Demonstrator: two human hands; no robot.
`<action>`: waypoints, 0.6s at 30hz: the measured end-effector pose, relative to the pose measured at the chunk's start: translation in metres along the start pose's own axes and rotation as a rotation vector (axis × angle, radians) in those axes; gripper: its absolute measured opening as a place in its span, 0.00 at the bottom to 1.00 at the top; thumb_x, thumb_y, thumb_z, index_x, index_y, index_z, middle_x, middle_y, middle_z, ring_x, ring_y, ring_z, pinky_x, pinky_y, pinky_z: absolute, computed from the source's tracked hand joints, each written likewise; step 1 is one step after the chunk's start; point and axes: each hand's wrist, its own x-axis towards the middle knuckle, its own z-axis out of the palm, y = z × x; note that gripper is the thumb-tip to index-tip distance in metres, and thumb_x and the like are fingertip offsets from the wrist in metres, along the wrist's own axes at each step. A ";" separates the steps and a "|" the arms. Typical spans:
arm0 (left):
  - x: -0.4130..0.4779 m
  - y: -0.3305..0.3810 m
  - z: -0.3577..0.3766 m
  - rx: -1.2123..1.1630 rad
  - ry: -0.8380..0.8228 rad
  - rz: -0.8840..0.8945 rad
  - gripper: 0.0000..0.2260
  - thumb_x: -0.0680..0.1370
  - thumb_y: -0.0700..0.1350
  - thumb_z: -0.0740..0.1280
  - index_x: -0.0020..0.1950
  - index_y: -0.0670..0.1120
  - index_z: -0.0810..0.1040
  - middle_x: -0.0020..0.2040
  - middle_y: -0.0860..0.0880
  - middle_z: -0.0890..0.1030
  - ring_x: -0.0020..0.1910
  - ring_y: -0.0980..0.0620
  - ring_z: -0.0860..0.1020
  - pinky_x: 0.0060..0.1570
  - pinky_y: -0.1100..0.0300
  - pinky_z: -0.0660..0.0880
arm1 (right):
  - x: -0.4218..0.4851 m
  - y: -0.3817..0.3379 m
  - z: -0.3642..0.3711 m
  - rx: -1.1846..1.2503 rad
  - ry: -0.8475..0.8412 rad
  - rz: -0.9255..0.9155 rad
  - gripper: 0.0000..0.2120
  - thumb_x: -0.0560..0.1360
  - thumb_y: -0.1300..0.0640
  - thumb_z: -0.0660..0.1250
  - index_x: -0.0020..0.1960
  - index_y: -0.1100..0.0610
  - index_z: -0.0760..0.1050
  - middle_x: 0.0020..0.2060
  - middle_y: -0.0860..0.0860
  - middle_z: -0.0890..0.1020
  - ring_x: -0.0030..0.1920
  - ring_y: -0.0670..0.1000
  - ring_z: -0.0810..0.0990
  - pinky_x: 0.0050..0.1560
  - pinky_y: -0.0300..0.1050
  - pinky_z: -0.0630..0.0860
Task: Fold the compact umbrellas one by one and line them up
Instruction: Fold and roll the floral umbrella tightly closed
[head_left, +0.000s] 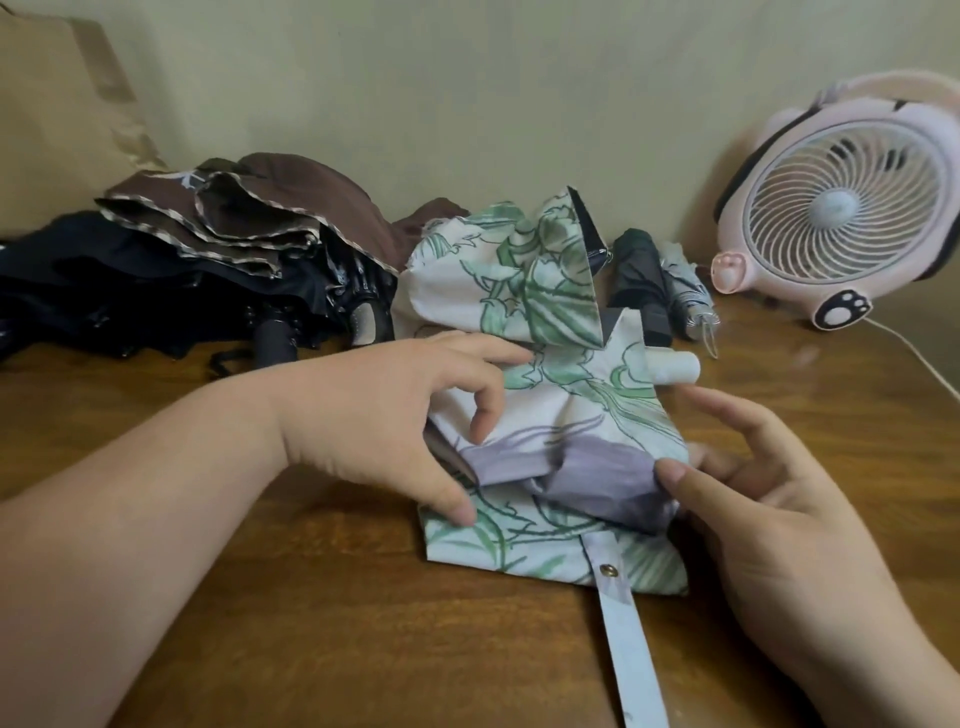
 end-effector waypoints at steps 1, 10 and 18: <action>0.001 0.000 0.001 -0.026 0.011 0.017 0.15 0.67 0.51 0.82 0.43 0.56 0.77 0.74 0.76 0.60 0.75 0.72 0.58 0.73 0.61 0.61 | 0.001 0.001 0.000 0.007 0.004 0.003 0.21 0.67 0.57 0.75 0.59 0.45 0.80 0.36 0.57 0.81 0.39 0.55 0.78 0.45 0.45 0.77; 0.001 -0.010 0.000 -0.259 0.029 0.122 0.10 0.69 0.35 0.77 0.37 0.50 0.84 0.72 0.67 0.73 0.75 0.64 0.68 0.69 0.55 0.68 | -0.002 0.003 0.001 -0.009 -0.086 -0.009 0.19 0.71 0.67 0.68 0.61 0.54 0.76 0.36 0.59 0.85 0.38 0.51 0.83 0.38 0.36 0.78; 0.000 -0.015 -0.003 -0.220 -0.028 0.096 0.10 0.68 0.54 0.79 0.36 0.52 0.81 0.75 0.67 0.69 0.78 0.65 0.61 0.79 0.49 0.54 | -0.006 0.010 -0.009 -0.157 -0.138 -0.047 0.12 0.69 0.60 0.70 0.51 0.50 0.81 0.47 0.59 0.87 0.52 0.63 0.84 0.53 0.50 0.80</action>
